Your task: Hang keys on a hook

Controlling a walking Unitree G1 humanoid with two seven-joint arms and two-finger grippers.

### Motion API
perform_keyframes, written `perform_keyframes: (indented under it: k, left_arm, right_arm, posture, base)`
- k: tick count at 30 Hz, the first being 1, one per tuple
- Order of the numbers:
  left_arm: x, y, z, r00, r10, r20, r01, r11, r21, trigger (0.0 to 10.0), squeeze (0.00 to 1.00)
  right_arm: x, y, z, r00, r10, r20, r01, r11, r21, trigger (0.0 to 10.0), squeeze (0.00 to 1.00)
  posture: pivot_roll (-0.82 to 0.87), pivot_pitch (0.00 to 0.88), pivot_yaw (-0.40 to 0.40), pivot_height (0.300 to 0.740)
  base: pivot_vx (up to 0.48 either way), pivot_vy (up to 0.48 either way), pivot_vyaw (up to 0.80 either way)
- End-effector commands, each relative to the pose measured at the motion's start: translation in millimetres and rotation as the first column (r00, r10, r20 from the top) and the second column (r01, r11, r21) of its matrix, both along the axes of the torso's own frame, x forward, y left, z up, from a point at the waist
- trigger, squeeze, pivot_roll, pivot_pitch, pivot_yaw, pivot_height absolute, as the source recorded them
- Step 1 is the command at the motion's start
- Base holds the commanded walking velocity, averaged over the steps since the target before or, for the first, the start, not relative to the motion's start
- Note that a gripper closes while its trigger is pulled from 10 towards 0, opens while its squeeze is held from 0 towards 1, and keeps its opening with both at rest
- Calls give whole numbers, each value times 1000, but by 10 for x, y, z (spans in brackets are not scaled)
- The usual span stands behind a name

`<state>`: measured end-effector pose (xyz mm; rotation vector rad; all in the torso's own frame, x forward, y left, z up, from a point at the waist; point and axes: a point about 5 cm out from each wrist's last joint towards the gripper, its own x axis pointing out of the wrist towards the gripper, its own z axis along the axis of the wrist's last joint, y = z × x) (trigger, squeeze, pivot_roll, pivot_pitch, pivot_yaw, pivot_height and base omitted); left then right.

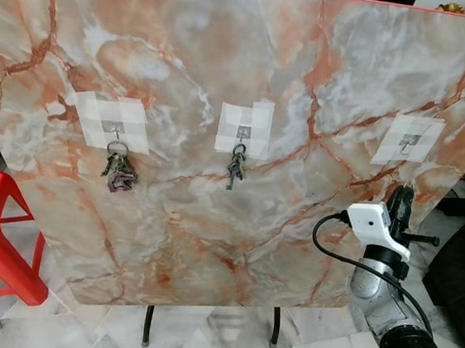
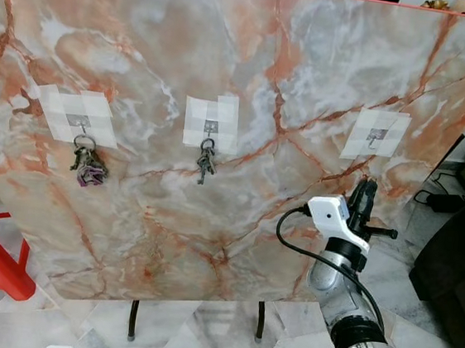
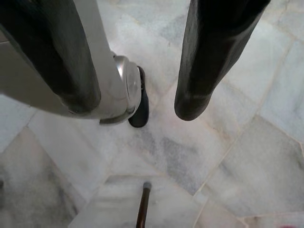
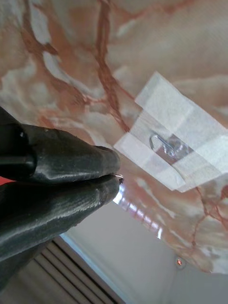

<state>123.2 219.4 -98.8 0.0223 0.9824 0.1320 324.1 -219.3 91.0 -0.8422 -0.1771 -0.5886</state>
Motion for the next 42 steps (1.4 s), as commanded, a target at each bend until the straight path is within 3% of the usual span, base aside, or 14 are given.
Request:
perform_keyframes:
  k: [1, 11, 29, 42]
  left_arm:
    - [-31, -59, -25, 1000, -13, -22, 13, 1000, -17, 10000, 0]
    - [-32, -56, -25, 1000, -12, -20, 11, 1000, -16, 10000, 0]
    - [-38, -58, -27, 999, -26, -26, 26, 999, -22, 10000, 0]
    - [-37, -50, -25, 999, -30, -26, 30, 999, -19, 10000, 0]
  right_arm:
    - [-3, -59, 2, 1000, -20, -10, 20, 1000, 8, 10000, 0]
    - [-1, -50, -3, 1000, -17, -13, 17, 1000, 9, 10000, 0]
    - [-52, -94, -2, 999, -46, 19, 46, 999, -1, 10000, 0]
    - [-17, -36, 66, 999, -19, 49, 20, 999, -29, 10000, 0]
  posture:
    - [22, 0, -86, 740]
    - [22, 0, -86, 740]
    - [20, 0, -81, 740]
    - [20, 0, -79, 740]
  base:
    - [281, 0, 0]
    - [280, 0, 0]
    - [0, 0, 0]
    - [0, 0, 0]
